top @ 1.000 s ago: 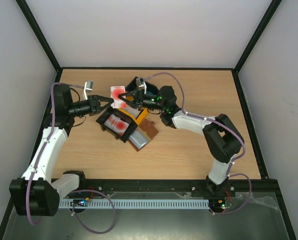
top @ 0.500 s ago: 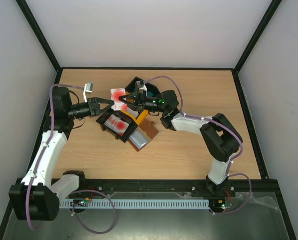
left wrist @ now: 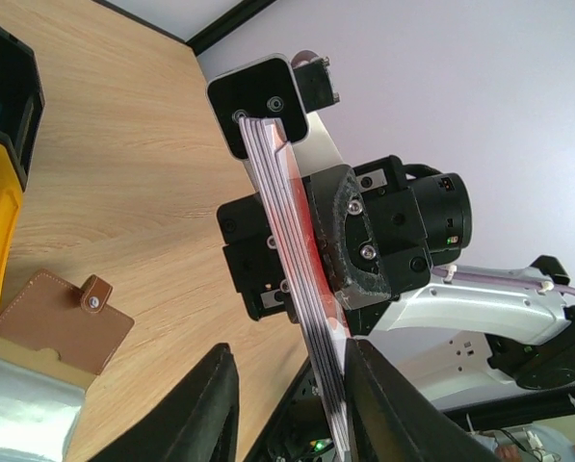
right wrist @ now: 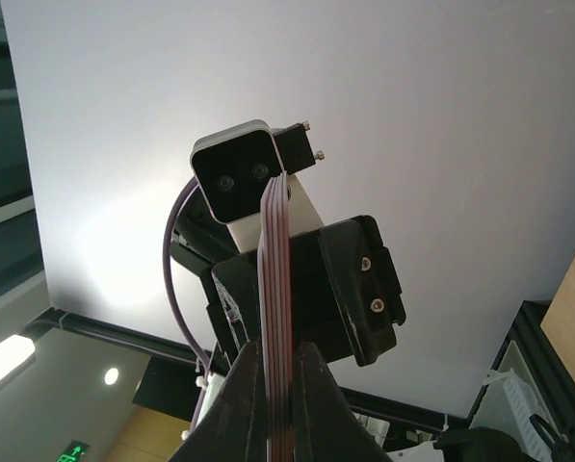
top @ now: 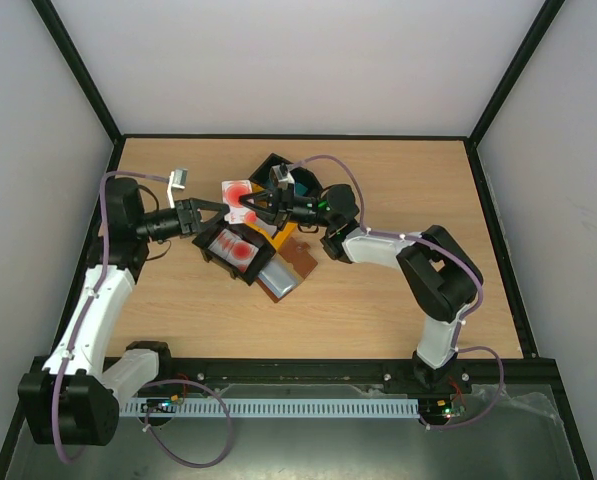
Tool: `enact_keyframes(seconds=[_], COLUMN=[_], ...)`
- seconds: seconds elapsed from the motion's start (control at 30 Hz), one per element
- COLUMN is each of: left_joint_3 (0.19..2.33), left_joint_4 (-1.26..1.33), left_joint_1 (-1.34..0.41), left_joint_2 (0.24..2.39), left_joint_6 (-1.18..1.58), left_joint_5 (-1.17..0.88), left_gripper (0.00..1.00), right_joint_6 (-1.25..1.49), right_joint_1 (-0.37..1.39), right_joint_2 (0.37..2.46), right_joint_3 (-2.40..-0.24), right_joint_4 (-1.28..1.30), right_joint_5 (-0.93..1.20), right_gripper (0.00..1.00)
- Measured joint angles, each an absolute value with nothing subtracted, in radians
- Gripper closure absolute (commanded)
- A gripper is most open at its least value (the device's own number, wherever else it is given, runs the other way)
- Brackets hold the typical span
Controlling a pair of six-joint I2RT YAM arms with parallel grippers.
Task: Put the credit cards into the card holder
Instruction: Adjust the card holder at the center of the board.
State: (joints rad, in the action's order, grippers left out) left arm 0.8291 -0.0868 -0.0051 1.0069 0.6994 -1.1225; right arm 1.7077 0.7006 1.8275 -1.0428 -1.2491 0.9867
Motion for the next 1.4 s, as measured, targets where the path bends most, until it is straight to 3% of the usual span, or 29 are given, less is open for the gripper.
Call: enact_keyframes(seconds=[0.2, 0.43, 0.8, 1.4], left_joint_3=[0.829, 0.829, 0.829, 0.834], left_joint_4=[-0.087, -0.088, -0.088, -0.149], left_joint_1=[-0.005, -0.001, 0.007, -0.009], left_joint_2=[0.998, 0.997, 0.989, 1.033], left_joint_6=[0.698, 0.698, 0.689, 0.616], left_joint_5=[-1.126, -1.131, -1.145, -1.123], left_gripper=[0.64, 0.77, 0.80, 0.75], right_joint_6=[1.722, 1.732, 1.763, 1.786], right_joint_1=[0.701, 0.701, 0.699, 0.695], right_joint_2=[1.828, 1.833, 1.844, 1.877], right_joint_3=[-1.042, -1.042, -1.039, -1.039], right_joint_4=[-1.275, -1.285, -1.318, -1.348], right_joint_5=[0.990, 0.989, 0.988, 1.009], right_gripper=[0.98, 0.98, 0.98, 0.98])
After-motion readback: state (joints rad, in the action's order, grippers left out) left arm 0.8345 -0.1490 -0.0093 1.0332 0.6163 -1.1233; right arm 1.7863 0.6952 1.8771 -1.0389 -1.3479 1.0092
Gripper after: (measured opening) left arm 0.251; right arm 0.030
